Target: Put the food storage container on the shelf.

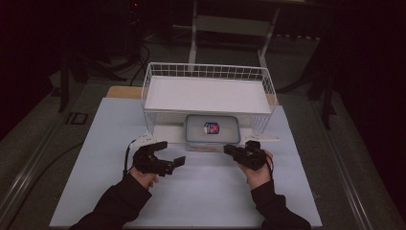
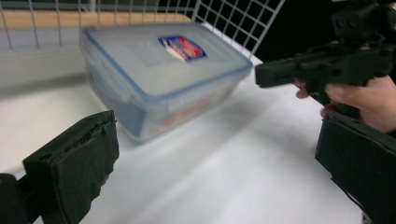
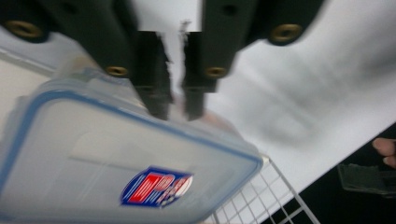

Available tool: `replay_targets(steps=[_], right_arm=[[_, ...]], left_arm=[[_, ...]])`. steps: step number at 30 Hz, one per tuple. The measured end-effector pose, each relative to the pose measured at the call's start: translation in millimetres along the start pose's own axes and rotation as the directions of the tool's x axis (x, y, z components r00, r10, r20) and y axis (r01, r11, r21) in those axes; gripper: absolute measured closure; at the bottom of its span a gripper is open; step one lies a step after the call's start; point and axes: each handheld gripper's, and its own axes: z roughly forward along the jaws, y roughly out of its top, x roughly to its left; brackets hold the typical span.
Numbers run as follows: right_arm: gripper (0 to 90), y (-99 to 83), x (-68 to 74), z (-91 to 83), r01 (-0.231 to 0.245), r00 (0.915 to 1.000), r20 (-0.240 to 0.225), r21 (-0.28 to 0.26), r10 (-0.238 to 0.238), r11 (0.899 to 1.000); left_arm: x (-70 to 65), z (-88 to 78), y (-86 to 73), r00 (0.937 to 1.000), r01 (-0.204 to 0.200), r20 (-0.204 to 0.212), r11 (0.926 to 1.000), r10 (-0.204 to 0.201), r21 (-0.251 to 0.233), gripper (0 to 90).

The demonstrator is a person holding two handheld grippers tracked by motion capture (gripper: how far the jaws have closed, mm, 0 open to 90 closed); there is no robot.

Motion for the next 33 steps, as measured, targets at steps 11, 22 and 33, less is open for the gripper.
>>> replay_targets(steps=[11, 22, 33], right_arm=[[89.9, -4.7, 8.9, 31.6, 0.025, 0.9997, -0.003, 0.064, -0.025, 0.998], [89.9, 7.1, -1.0, 56.5, 0.001, 0.9996, 0.028, 0.072, -0.003, 0.997], [89.9, 21.0, -11.2, 83.6, -0.011, 0.9987, 0.05, 0.052, 0.009, 0.999]], left_arm=[[-5.6, 1.7, -24.6, 0.9982, -0.053, -0.024, 0.9981, 0.054, 0.03, 0.0], [-3.7, 4.3, -27.9, 0.997, -0.066, -0.04, 0.9978, 0.067, 0.007, 0.0], [-1.1, 4.6, -29.8, 0.9963, -0.074, -0.046, 0.9973, 0.073, 0.0, 0.0]])
